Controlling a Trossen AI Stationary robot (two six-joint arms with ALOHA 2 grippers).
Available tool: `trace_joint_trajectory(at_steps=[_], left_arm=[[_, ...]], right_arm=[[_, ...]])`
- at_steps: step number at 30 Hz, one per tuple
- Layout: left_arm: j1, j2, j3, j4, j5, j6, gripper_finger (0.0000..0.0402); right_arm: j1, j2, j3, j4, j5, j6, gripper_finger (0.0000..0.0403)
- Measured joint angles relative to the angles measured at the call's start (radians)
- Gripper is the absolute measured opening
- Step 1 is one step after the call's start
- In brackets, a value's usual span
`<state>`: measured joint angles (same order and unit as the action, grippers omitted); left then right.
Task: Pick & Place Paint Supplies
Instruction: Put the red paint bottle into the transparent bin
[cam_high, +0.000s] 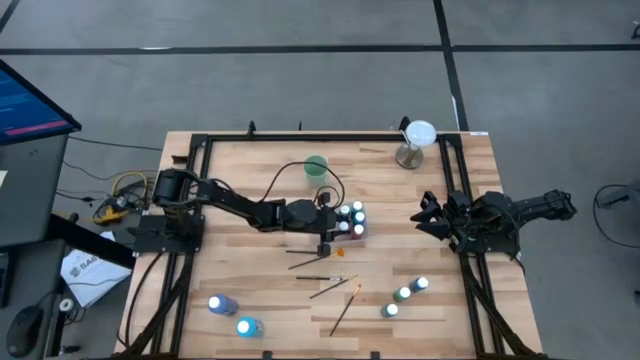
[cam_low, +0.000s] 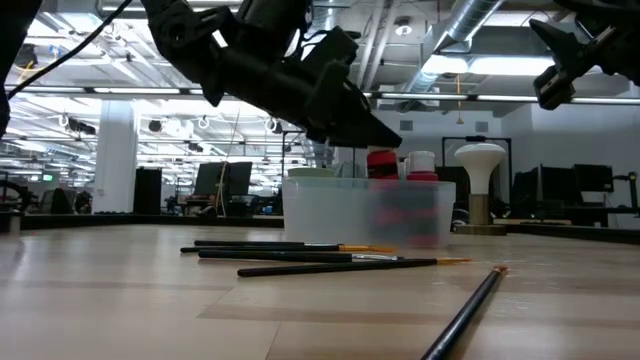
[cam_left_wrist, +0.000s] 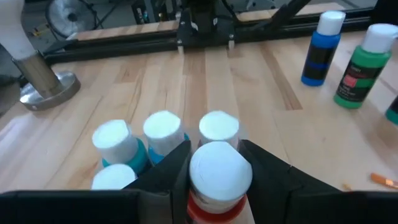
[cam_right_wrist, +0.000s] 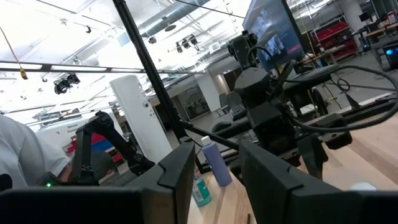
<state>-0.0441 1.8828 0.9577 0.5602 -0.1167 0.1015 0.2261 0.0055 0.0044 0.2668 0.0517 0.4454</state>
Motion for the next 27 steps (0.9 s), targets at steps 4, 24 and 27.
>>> trace_joint_trajectory(at_steps=[4, 24, 27], left_arm=[[0.015, 0.000, 0.000, 0.009, -0.001, -0.001, 0.0119], [0.034, 0.015, -0.002, -0.006, 0.012, -0.001, 0.0121], [0.034, 0.029, 0.001, 0.006, 0.012, 0.021, 0.0121]], right_arm=[[0.000, 0.000, 0.000, 0.000, 0.000, 0.000, 0.0122], [0.000, 0.000, 0.000, 0.000, 0.000, 0.000, 0.0122], [0.000, 0.000, 0.000, 0.000, 0.000, 0.000, 0.0122]])
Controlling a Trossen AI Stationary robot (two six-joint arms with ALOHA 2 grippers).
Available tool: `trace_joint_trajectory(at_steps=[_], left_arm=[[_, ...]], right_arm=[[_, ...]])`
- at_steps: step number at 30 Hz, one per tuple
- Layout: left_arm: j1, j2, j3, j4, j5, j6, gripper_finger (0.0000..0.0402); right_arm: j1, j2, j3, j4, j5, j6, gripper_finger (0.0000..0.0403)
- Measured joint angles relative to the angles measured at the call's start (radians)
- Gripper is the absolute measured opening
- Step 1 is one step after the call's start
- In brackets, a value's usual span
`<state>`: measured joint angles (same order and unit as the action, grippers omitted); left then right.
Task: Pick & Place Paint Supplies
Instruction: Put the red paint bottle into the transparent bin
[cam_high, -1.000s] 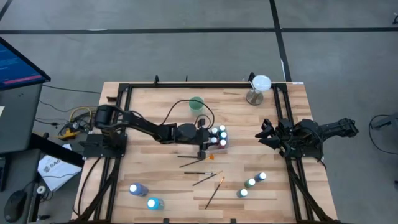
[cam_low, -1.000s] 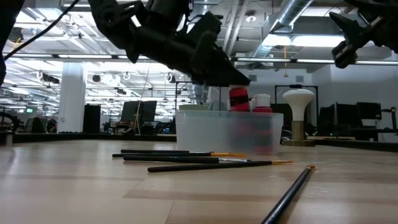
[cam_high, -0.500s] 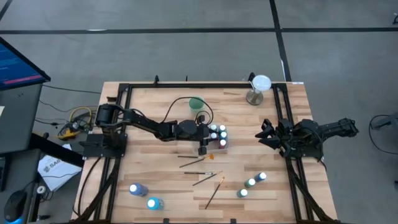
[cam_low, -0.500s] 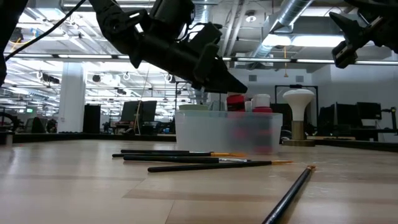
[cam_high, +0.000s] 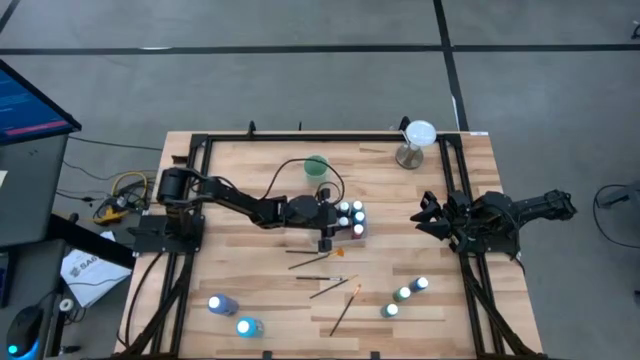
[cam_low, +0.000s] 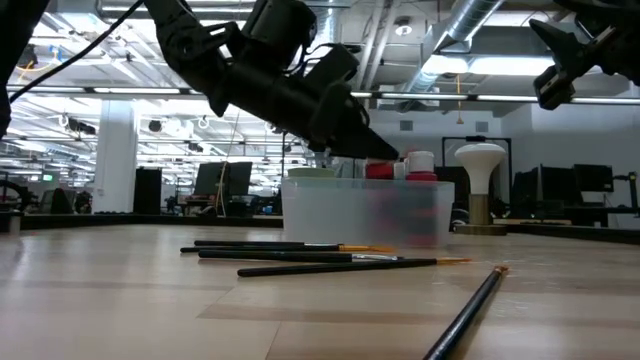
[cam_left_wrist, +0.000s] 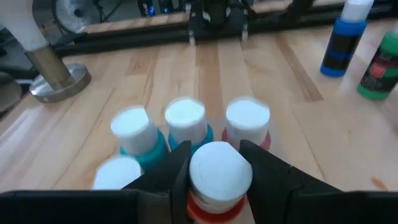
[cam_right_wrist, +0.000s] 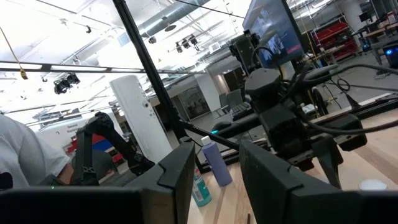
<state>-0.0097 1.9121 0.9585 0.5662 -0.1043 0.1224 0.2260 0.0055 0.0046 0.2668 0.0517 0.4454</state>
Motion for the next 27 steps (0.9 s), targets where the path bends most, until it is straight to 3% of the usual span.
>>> trace_joint_trajectory(at_steps=[14, 27], left_arm=[[0.000, 0.008, -0.001, 0.006, 0.008, 0.004, 0.0124], [0.006, 0.008, -0.001, 0.022, 0.050, 0.012, 0.0165]], right_arm=[[0.000, 0.000, 0.000, 0.000, 0.000, 0.000, 0.0122], [0.000, 0.000, 0.000, 0.000, 0.000, 0.000, 0.0122]])
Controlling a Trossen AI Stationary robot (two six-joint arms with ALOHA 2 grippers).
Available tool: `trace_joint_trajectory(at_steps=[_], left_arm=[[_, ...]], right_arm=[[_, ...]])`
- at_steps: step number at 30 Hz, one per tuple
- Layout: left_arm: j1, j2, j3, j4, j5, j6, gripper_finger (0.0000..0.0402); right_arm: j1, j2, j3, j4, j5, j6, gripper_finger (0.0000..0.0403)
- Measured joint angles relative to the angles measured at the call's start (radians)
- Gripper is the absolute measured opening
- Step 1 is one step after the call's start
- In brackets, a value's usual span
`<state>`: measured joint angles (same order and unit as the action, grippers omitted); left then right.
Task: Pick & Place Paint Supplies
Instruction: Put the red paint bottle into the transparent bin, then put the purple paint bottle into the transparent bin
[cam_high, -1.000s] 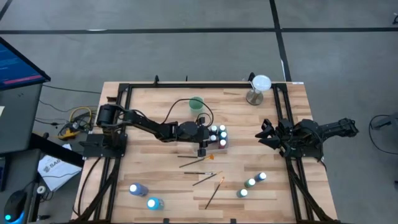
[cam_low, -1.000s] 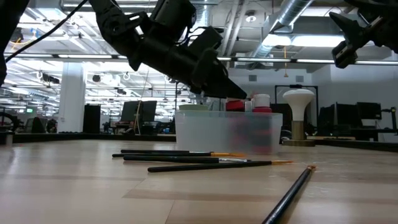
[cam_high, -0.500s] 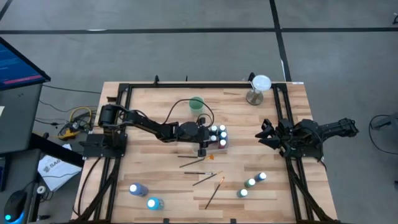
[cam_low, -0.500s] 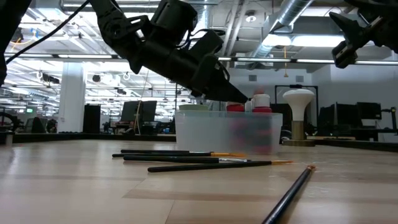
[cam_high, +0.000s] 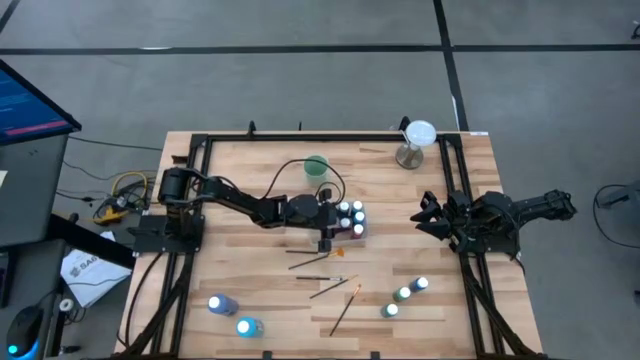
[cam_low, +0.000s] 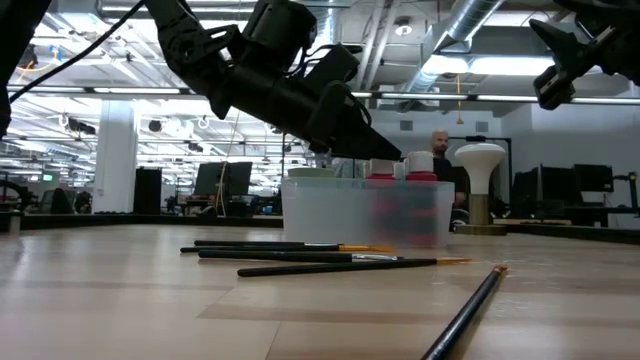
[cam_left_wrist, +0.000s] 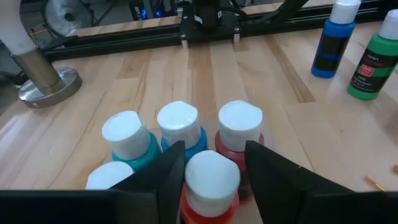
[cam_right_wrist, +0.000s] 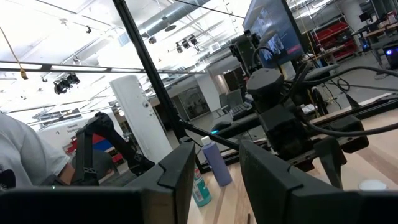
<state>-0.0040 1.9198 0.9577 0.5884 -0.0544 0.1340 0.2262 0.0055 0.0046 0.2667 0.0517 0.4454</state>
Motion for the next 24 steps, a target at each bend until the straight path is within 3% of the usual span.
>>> trace_joint_trajectory(at_steps=[10, 14, 24], left_arm=[[0.000, -0.042, 0.001, -0.006, -0.046, 0.053, 0.0212], [-0.006, -0.122, 0.000, -0.045, -0.051, 0.053, 0.0216], [-0.161, -0.679, 0.000, -0.708, 0.146, 0.022, 0.0249]], right_arm=[[0.000, 0.000, 0.000, 0.000, 0.000, 0.000, 0.0122], [0.000, 0.000, 0.000, 0.000, 0.000, 0.000, 0.0122], [0.000, 0.000, 0.000, 0.000, 0.000, 0.000, 0.0122]])
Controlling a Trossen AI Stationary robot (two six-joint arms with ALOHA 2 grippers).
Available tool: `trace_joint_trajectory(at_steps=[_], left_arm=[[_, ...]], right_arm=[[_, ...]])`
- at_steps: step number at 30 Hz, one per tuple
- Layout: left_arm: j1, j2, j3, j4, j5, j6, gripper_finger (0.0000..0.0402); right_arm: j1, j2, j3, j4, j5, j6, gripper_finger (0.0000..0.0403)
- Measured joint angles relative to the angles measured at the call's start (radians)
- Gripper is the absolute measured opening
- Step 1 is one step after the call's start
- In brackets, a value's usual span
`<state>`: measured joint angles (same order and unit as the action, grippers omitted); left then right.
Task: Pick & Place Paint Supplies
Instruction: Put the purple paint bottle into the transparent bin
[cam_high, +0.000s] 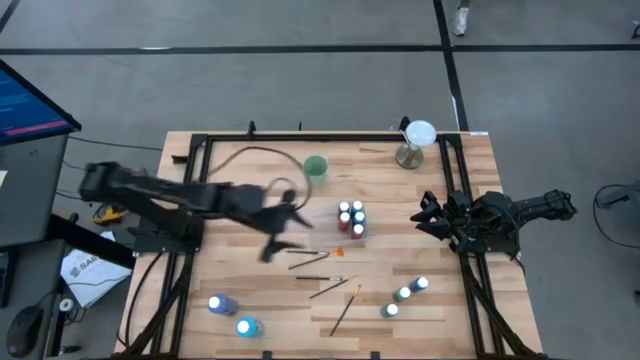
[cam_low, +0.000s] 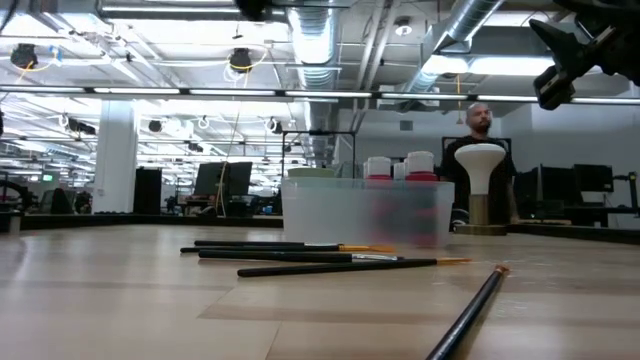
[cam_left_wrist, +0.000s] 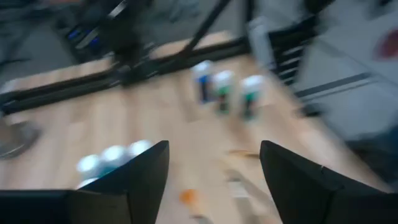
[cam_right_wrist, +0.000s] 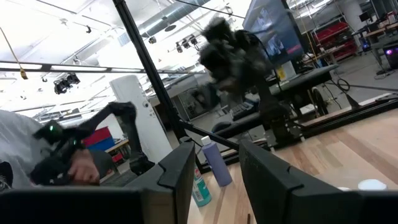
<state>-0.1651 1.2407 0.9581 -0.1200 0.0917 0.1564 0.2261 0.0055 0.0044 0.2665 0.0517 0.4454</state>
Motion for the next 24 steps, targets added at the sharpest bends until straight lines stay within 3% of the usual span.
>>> trace_joint_trajectory(at_steps=[6, 14, 19, 24], left_arm=[[-0.276, -0.238, 0.001, -0.221, 0.036, -0.115, 0.0270], [-0.677, -0.319, -0.004, -0.342, -0.216, -0.395, 0.0263], [-0.799, -0.316, -0.078, -0.357, -0.330, -0.485, 0.0258], [-0.869, -0.316, -0.156, -0.353, -0.336, -0.637, 0.0258]], right_arm=[[0.000, 0.000, 0.000, 0.000, 0.000, 0.000, 0.0122], [0.000, 0.000, 0.000, 0.000, 0.000, 0.000, 0.0122], [0.000, 0.000, 0.000, 0.000, 0.000, 0.000, 0.0122], [0.000, 0.000, 0.000, 0.000, 0.000, 0.000, 0.0122]])
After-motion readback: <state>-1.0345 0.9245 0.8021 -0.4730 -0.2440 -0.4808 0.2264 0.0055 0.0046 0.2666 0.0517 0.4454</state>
